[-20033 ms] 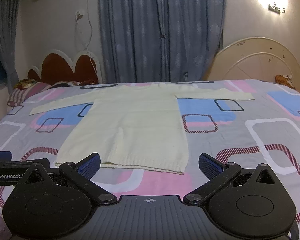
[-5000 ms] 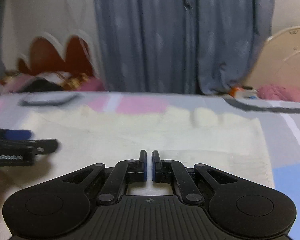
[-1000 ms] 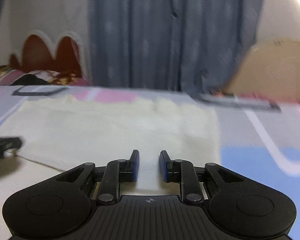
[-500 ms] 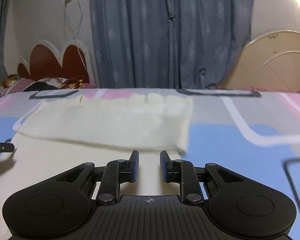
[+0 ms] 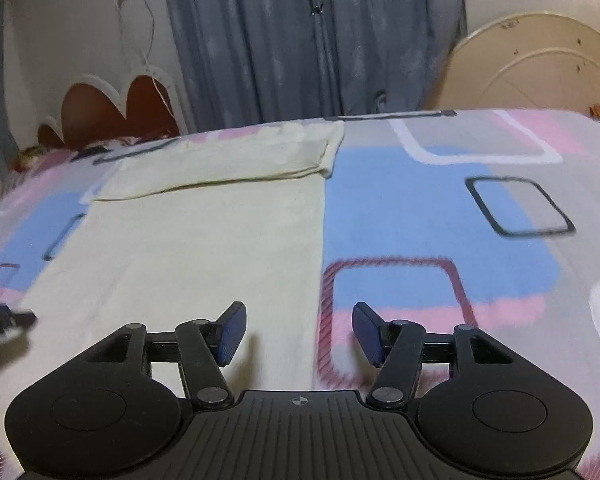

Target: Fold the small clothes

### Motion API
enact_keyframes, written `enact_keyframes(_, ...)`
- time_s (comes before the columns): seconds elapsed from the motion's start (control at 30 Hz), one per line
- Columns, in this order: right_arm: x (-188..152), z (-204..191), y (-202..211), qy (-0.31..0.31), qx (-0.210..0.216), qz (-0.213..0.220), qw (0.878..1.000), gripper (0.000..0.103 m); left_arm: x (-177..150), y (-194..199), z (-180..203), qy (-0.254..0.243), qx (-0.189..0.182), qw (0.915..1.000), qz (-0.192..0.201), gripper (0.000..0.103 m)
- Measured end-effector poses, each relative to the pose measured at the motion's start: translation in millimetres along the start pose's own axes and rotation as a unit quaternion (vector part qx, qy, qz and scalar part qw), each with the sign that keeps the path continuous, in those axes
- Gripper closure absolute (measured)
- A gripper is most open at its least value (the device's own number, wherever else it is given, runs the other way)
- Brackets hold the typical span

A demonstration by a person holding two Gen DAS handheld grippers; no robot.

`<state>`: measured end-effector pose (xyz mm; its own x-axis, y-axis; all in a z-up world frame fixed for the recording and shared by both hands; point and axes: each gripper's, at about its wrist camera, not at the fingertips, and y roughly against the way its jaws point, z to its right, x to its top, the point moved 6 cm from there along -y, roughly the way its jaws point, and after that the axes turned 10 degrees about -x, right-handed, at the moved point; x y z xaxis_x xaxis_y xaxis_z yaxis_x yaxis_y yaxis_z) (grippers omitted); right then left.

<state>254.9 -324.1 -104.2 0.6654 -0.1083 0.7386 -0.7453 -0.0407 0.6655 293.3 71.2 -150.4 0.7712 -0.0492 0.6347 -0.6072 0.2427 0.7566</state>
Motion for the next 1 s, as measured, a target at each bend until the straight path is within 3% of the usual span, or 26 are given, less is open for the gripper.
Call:
enact_keyframes(0.2, -42.5, 19.7, 27.9, -0.083, 0.020, -0.058, 0.995, 0.045, -26.5, 29.3, -3.8, 0.027, -0.042, 0.9986, -0.013, 0.020)
enact_keyframes(0.33, -68.9, 24.8, 50.2, -0.102, 0.028, -0.075, 0.992, 0.045, -43.1, 42.1, 2.4, 0.033, -0.077, 0.9963, -0.018, 0.021)
enact_keyframes(0.47, -80.5, 22.1, 68.4, -0.104, 0.039, -0.076, 0.991, 0.045, -52.9, 49.7, 7.3, 0.051, -0.106, 0.9930, -0.014, 0.032)
enact_keyframes(0.53, -82.3, 20.9, 70.6, -0.108, 0.044, -0.078, 0.990, 0.045, -54.6, 52.8, 3.5, 0.079, -0.125, 0.9890, -0.004, 0.037)
enact_keyframes(0.6, -82.1, 20.2, 68.7, -0.123, 0.052, -0.082, 0.988, 0.048, -55.3, 52.3, -3.6, 0.127, -0.162, 0.9786, 0.007, 0.045)
enact_keyframes(0.73, -81.0, 26.8, 58.3, -0.170, 0.076, -0.093, 0.978, 0.060, -56.7, 48.2, -12.3, 0.175, -0.196, 0.9647, 0.020, 0.045)
enact_keyframes(0.87, -73.7, 26.4, 49.8, -0.179, 0.093, -0.097, 0.975, 0.063, -51.5, 39.8, -14.4, 0.199, -0.216, 0.9554, 0.025, 0.045)
enact_keyframes(1.0, -70.5, 16.7, 44.0, -0.169, 0.123, -0.104, 0.972, 0.066, -47.9, 37.2, -9.3, 0.192, -0.218, 0.9564, 0.026, 0.046)
